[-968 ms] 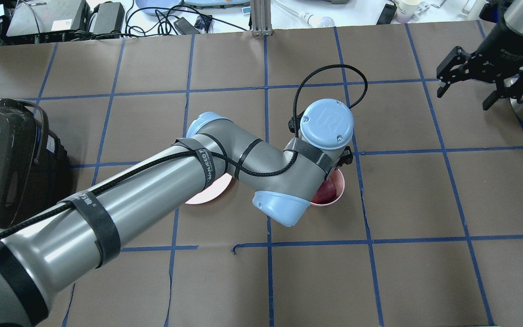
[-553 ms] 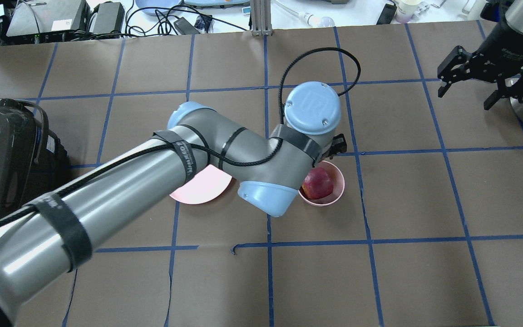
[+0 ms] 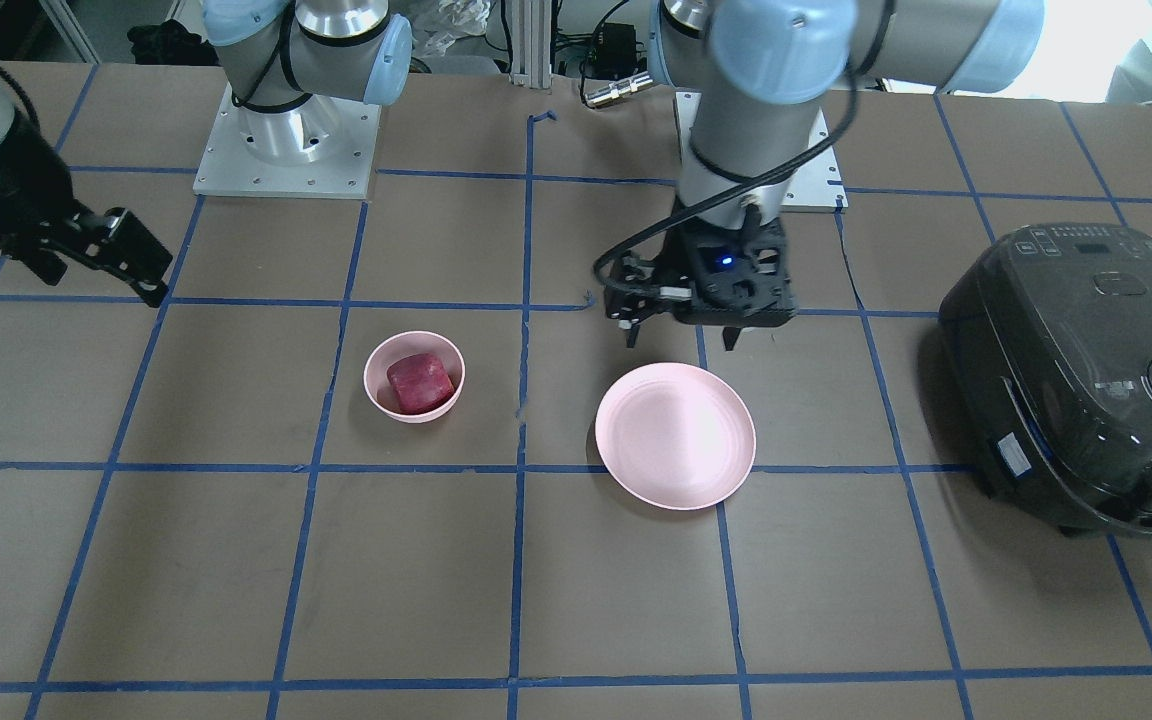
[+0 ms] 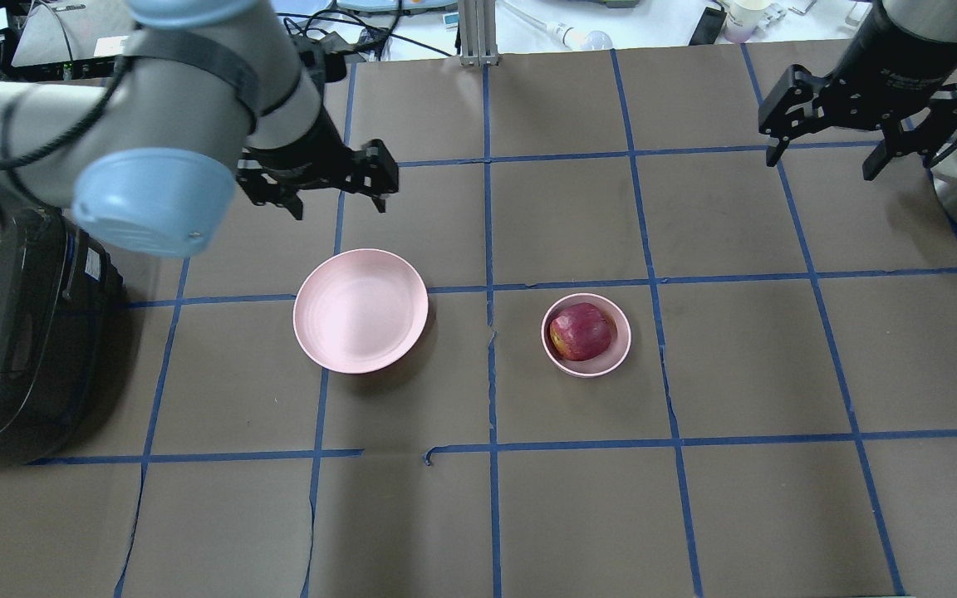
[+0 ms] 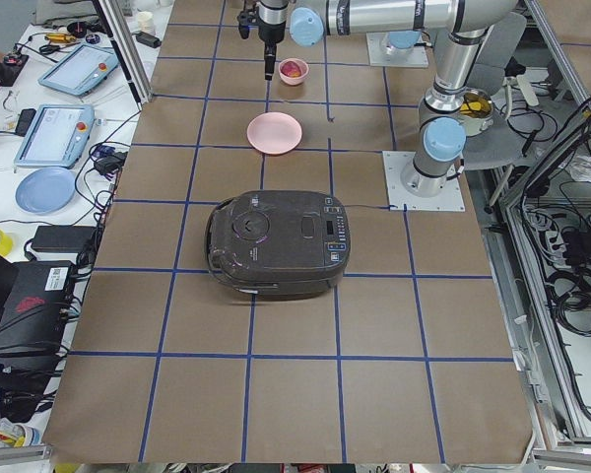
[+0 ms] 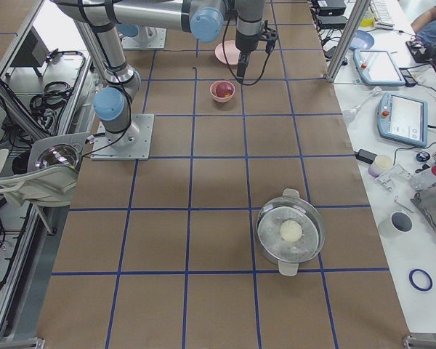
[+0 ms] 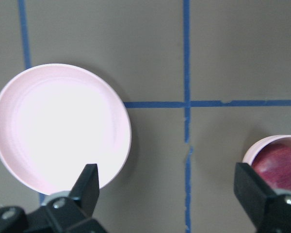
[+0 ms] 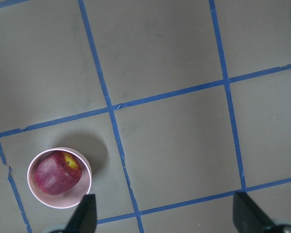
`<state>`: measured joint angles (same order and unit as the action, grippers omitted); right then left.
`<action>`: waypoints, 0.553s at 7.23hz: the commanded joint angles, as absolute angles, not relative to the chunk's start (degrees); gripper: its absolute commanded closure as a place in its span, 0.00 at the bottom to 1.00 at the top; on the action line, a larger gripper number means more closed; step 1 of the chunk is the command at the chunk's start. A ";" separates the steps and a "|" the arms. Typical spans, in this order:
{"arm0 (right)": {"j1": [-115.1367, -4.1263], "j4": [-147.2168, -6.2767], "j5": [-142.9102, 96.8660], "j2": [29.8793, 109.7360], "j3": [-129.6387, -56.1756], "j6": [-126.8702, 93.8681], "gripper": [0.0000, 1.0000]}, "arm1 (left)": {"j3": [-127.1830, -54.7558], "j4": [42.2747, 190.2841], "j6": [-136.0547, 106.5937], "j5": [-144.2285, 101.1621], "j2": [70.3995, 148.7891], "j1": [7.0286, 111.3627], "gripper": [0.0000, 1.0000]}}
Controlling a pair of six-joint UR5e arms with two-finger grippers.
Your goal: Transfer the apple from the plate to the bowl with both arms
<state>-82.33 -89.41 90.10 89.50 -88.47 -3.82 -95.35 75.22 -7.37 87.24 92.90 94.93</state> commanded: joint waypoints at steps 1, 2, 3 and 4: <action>-87.62 -89.56 89.91 92.11 -88.68 -4.92 0.00 | -94.31 80.33 -3.34 87.01 87.82 90.97 0.00; -87.80 -89.13 90.09 92.28 -88.94 -5.01 0.00 | -94.39 81.55 -3.34 87.88 86.41 91.05 0.00; -88.15 -89.12 90.17 91.50 -88.95 -5.10 0.00 | -94.31 82.35 -3.34 87.98 86.31 91.32 0.00; -88.24 -89.12 90.18 91.49 -89.03 -5.71 0.00 | -93.61 82.18 -3.34 88.24 86.40 91.14 0.00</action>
